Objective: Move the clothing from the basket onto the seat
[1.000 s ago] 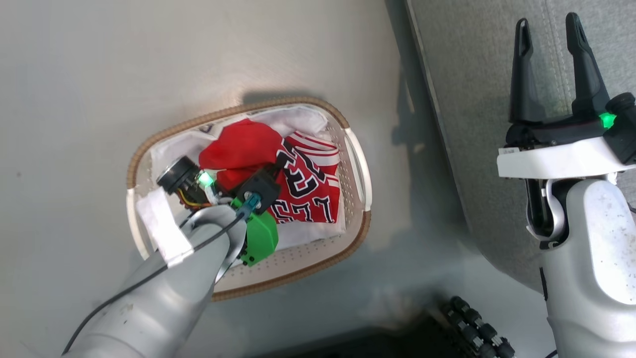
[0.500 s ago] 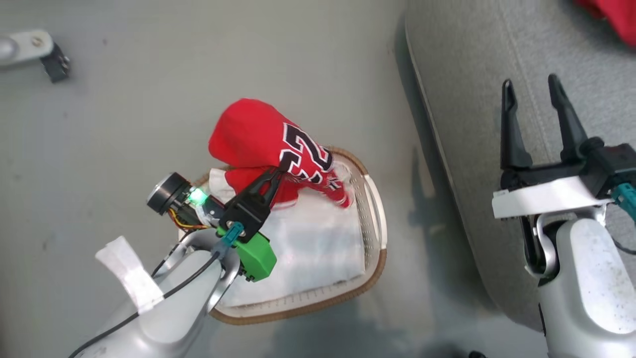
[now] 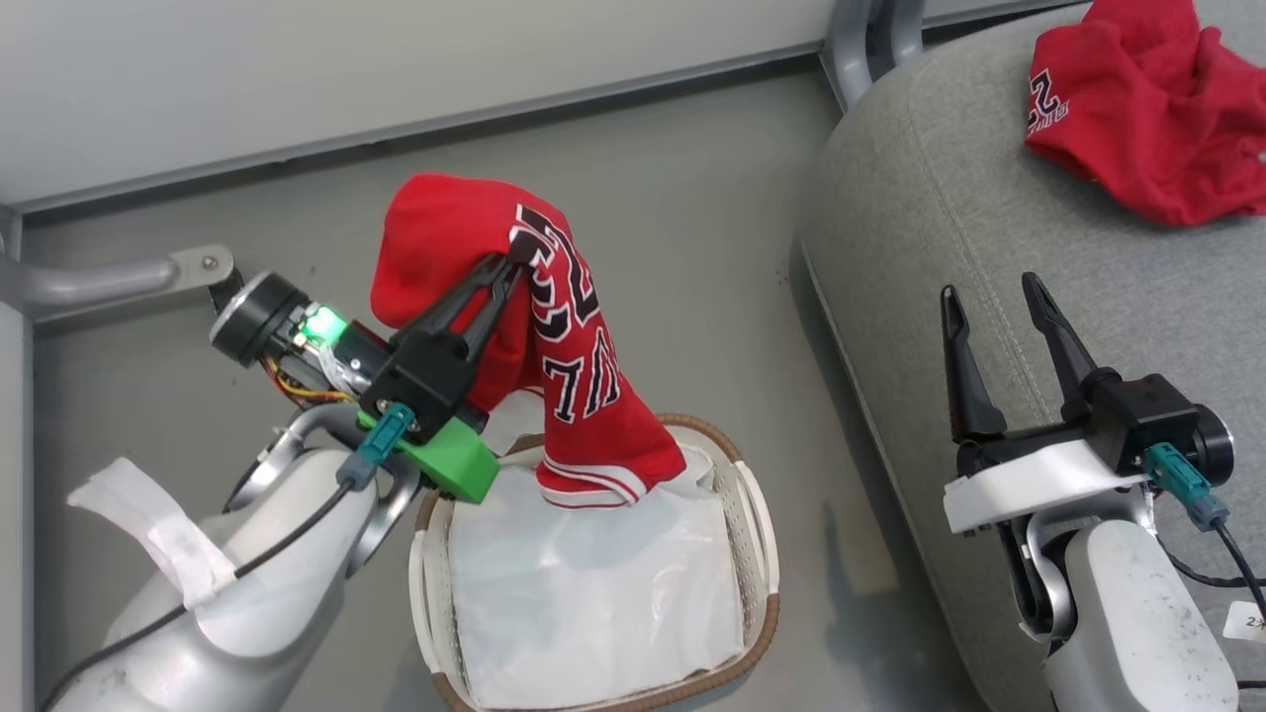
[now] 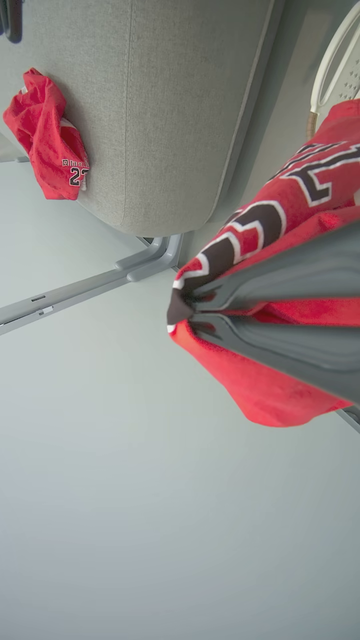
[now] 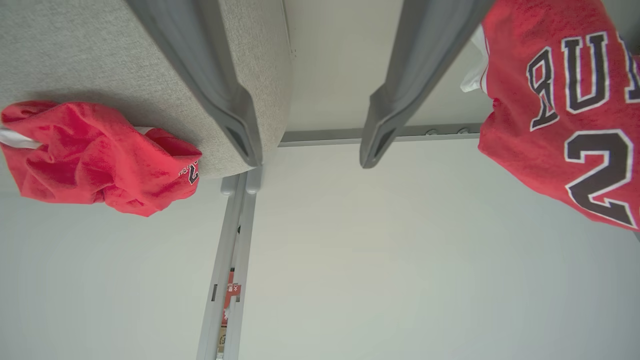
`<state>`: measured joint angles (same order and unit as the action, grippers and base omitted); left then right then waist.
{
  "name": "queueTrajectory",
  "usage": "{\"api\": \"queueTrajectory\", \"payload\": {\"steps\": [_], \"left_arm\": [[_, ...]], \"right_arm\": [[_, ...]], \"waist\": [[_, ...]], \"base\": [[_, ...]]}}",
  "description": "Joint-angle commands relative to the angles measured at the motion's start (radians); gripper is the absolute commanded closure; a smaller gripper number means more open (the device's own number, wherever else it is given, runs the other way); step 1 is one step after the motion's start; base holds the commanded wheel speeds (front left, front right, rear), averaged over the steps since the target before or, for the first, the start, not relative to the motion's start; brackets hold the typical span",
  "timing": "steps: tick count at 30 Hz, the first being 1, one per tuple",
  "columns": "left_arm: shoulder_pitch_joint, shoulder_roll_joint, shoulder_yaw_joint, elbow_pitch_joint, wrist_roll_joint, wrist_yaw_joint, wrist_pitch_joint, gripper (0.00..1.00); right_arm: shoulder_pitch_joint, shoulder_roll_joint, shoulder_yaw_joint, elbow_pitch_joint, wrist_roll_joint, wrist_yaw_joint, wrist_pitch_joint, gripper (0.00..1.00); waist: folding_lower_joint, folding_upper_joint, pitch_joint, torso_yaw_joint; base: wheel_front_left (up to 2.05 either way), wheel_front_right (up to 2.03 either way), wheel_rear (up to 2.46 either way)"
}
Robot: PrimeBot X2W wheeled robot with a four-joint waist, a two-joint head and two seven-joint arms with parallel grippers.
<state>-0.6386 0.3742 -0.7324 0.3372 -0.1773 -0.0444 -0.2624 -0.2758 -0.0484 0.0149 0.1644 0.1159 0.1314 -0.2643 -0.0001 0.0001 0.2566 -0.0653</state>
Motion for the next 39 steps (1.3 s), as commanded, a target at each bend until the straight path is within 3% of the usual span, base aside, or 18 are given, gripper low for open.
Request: {"api": "queueTrajectory", "payload": {"steps": [1, 16, 26, 39], "left_arm": [[-0.031, 0.010, 0.006, -0.007, 0.004, -0.009, -0.001, 1.00], [-0.259, 0.027, 0.033, -0.016, -0.001, -0.046, 0.048, 1.00], [-0.354, -0.005, 0.010, 0.011, -0.001, -0.059, 0.069, 1.00], [-0.419, -0.079, -0.038, -0.002, -0.015, -0.067, 0.078, 1.00]], "right_arm": [[0.017, -0.004, 0.008, 0.003, 0.002, -0.001, 0.000, 0.00], [-0.027, -0.004, 0.146, 0.032, 0.013, -0.001, 0.000, 0.00], [-0.111, -0.004, 0.347, 0.089, 0.053, -0.001, 0.000, 0.00], [-0.318, -0.004, 0.542, 0.268, 0.116, -0.001, 0.000, 0.00]], "waist": [[0.0001, -0.0001, -0.082, -0.003], [0.0001, -0.0001, -0.120, -0.024], [0.0001, -0.0001, -0.138, -0.022], [0.0001, -0.0001, -0.153, 0.037]], "base": [[0.00, 0.00, 0.00], [0.00, 0.00, 0.00], [0.00, 0.00, 0.00], [0.00, 0.00, 0.00]]}}
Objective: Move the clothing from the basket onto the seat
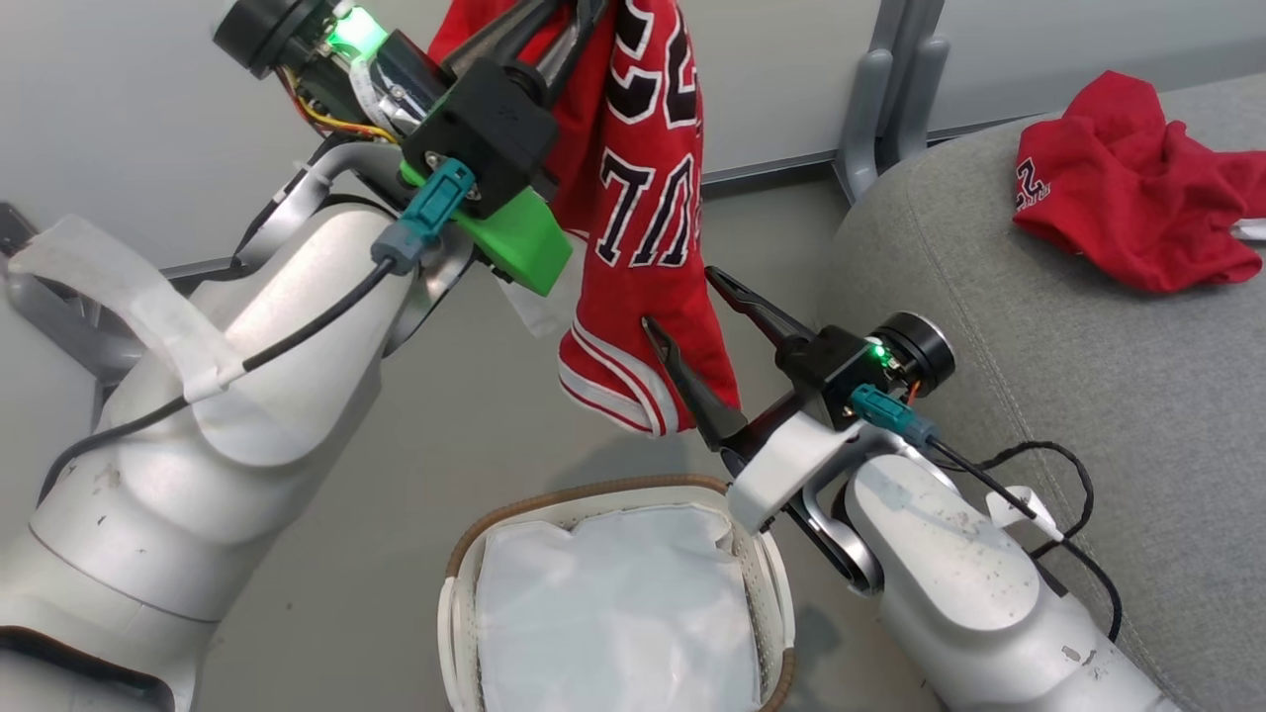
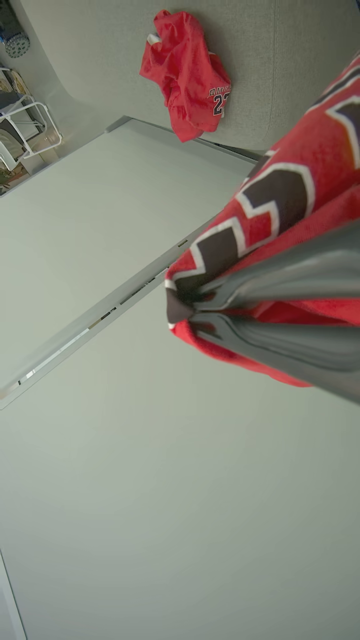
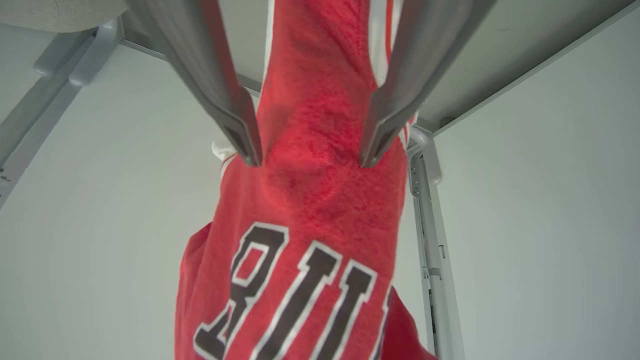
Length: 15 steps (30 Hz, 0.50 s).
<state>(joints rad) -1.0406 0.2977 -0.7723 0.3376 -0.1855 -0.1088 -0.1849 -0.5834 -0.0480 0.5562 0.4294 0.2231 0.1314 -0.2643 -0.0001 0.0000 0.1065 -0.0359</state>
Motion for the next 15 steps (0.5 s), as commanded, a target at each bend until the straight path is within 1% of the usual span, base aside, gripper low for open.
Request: {"api": "queueTrajectory", "payload": {"steps": [1, 7, 15], "left_arm": [[-0.020, -0.007, -0.002, -0.005, -0.008, -0.002, 0.000, 1.00], [-0.014, -0.028, -0.027, -0.039, -0.017, -0.004, 0.005, 1.00], [0.014, -0.046, -0.043, -0.101, -0.043, -0.005, 0.016, 1.00]], "right_arm": [[-0.019, -0.004, 0.007, 0.009, 0.016, -0.001, 0.000, 0.00], [-0.072, -0.004, 0.005, 0.023, 0.040, -0.001, 0.000, 0.00], [-0.125, -0.004, -0.052, 0.030, 0.025, -0.001, 0.000, 0.00]], "waist": [[0.0001, 0.0000, -0.003, 0.011], [0.0001, 0.0000, -0.010, 0.028], [0.0001, 0.0000, -0.016, 0.050]], "base": [[0.00, 0.00, 0.00], [0.00, 0.00, 0.00], [0.00, 0.00, 0.00]]}}
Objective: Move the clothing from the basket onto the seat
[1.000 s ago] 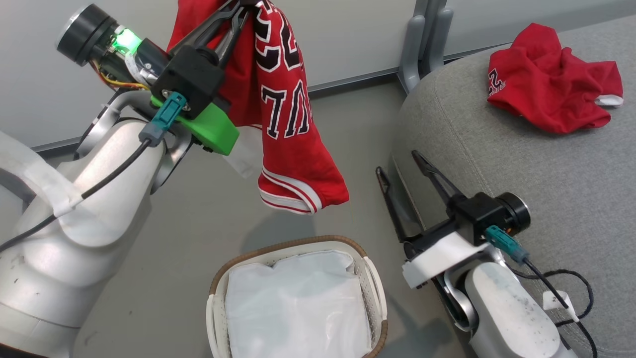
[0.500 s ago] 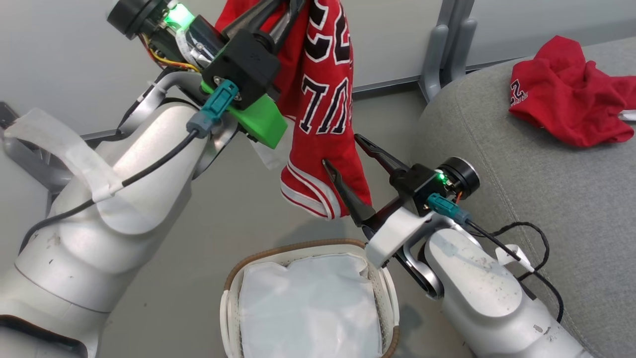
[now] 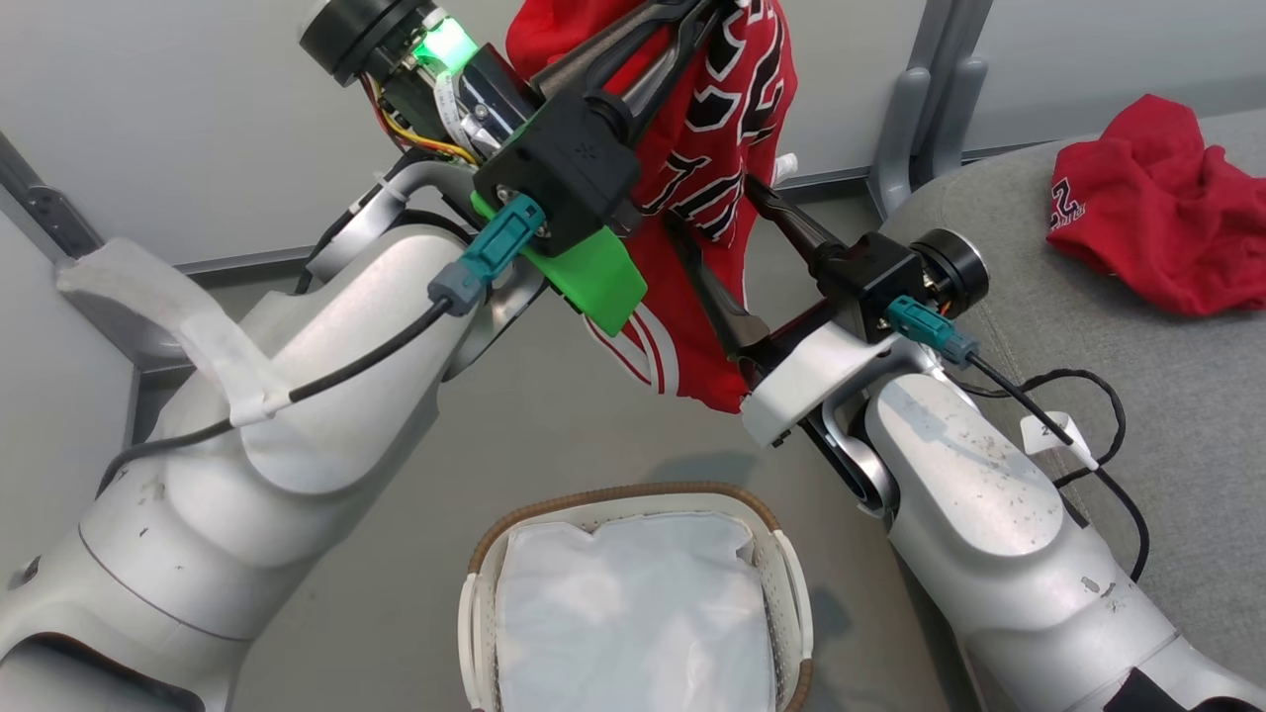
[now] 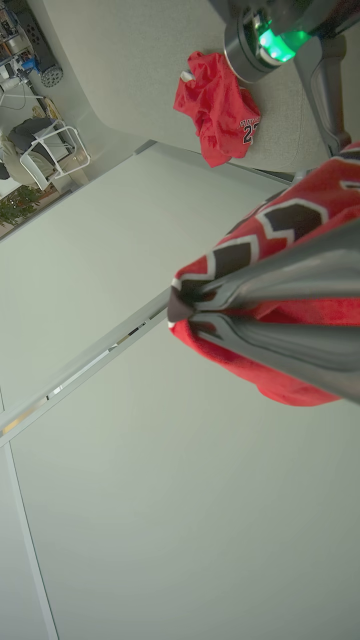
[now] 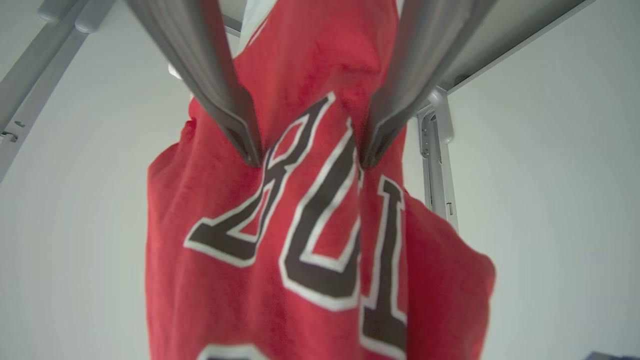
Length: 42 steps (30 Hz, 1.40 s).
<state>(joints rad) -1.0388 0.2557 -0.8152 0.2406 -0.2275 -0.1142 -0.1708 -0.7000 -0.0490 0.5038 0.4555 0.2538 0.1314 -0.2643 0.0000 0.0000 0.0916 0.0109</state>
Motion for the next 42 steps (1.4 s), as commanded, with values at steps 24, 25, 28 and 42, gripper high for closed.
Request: {"api": "queueTrajectory", "payload": {"steps": [24, 25, 28, 42], "left_arm": [[0.266, 0.039, 0.071, 0.052, -0.169, 0.068, -0.070, 0.65], [0.281, 0.035, 0.076, 0.058, -0.177, 0.073, -0.076, 0.55], [0.336, 0.027, 0.093, 0.077, -0.189, 0.083, -0.088, 0.00], [0.598, -0.045, 0.200, 0.066, -0.161, 0.070, -0.094, 0.00]], "right_arm": [[0.017, -0.003, -0.074, -0.030, -0.035, -0.001, 0.000, 1.00], [0.020, -0.003, -0.082, -0.034, -0.038, -0.001, 0.000, 1.00], [0.036, -0.003, -0.109, -0.040, -0.046, -0.001, 0.000, 1.00], [0.120, -0.003, -0.209, -0.041, -0.086, -0.001, 0.000, 1.00]], "waist": [[0.0000, 0.0000, 0.025, -0.003], [0.0000, 0.0000, 0.025, -0.003], [0.0000, 0.0000, 0.024, -0.006], [0.0000, 0.0000, 0.025, -0.025]], "base": [[0.00, 0.00, 0.00], [0.00, 0.00, 0.00], [0.00, 0.00, 0.00], [0.00, 0.00, 0.00]]}}
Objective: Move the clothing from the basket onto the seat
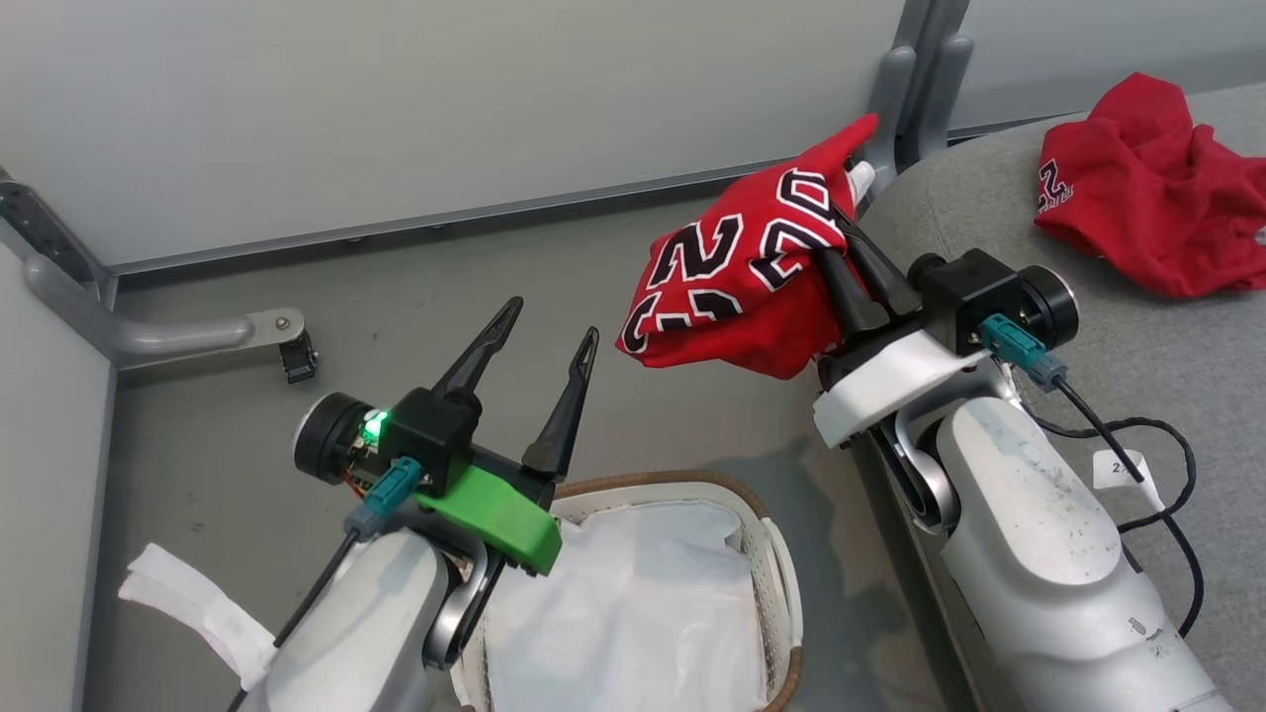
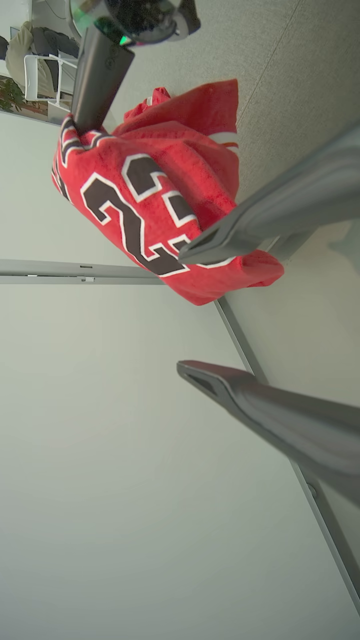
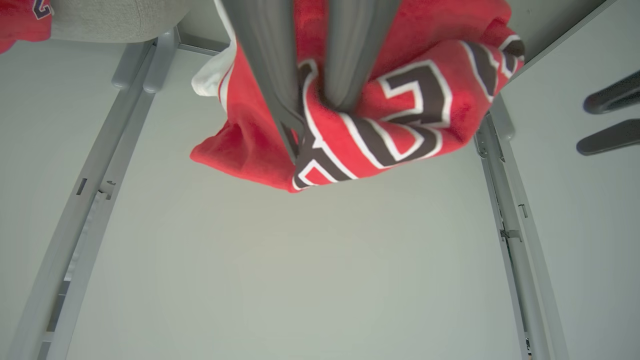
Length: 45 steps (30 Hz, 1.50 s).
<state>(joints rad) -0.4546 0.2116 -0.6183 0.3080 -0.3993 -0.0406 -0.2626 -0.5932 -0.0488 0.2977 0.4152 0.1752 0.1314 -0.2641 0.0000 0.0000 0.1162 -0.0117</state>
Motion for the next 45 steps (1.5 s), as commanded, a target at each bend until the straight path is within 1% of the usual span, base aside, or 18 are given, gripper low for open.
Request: {"api": "queueTrajectory", "payload": {"steps": [1, 4, 8, 14, 24, 28, 32, 36, 41, 45], "left_arm": [[0.026, -0.007, 0.009, -0.001, 0.017, -0.010, -0.002, 0.00], [0.045, -0.020, 0.024, 0.000, 0.036, -0.023, -0.002, 0.00], [0.062, -0.034, 0.047, -0.011, 0.068, -0.036, -0.002, 0.00], [0.075, -0.046, 0.072, -0.023, 0.104, -0.051, -0.002, 0.00], [0.052, -0.040, 0.084, 0.007, 0.145, -0.072, -0.002, 0.00], [0.036, -0.034, 0.076, 0.024, 0.156, -0.076, -0.002, 0.00], [0.027, -0.028, 0.068, 0.038, 0.165, -0.080, -0.002, 0.00], [0.015, -0.025, 0.059, 0.044, 0.170, -0.082, -0.002, 0.00], [-0.009, -0.033, 0.046, 0.041, 0.177, -0.085, -0.002, 0.00], [-0.025, -0.031, 0.048, 0.029, 0.186, -0.085, -0.002, 0.00]], "right_arm": [[0.016, -0.003, -0.011, -0.001, -0.009, -0.001, 0.000, 1.00], [0.027, -0.003, -0.024, -0.003, -0.011, -0.001, 0.000, 1.00], [0.035, -0.003, -0.049, -0.007, -0.017, -0.001, 0.000, 1.00], [0.047, -0.003, -0.084, -0.017, -0.027, -0.001, 0.000, 1.00], [0.077, -0.002, -0.145, -0.033, -0.015, -0.001, 0.000, 1.00], [0.095, -0.002, -0.167, -0.039, -0.010, -0.001, 0.000, 1.00], [0.106, -0.002, -0.182, -0.042, -0.002, -0.001, 0.000, 1.00], [0.105, -0.002, -0.200, -0.043, 0.002, -0.001, 0.000, 1.00], [0.055, -0.002, -0.233, -0.032, -0.037, -0.001, 0.000, 1.00], [-0.029, -0.003, -0.262, -0.014, -0.107, -0.001, 0.000, 1.00]], "waist": [[0.0000, 0.0000, 0.001, -0.006], [0.0000, 0.0000, 0.006, -0.022], [0.0000, 0.0000, 0.020, -0.070], [0.0000, 0.0000, 0.054, -0.197], [0.0000, 0.0000, 0.134, -0.448], [0.0000, 0.0000, 0.159, -0.508], [0.0000, 0.0000, 0.179, -0.539], [0.0000, 0.0000, 0.194, -0.538], [0.0000, 0.0000, 0.224, -0.498], [0.0000, 0.0000, 0.257, -0.453]], "base": [[0.00, 0.00, 0.00], [0.00, 0.00, 0.00], [0.00, 0.00, 0.00], [0.00, 0.00, 0.00], [0.00, 0.00, 0.00], [0.00, 0.00, 0.00], [0.00, 0.00, 0.00], [0.00, 0.00, 0.00], [0.00, 0.00, 0.00], [0.00, 0.00, 0.00]]}}
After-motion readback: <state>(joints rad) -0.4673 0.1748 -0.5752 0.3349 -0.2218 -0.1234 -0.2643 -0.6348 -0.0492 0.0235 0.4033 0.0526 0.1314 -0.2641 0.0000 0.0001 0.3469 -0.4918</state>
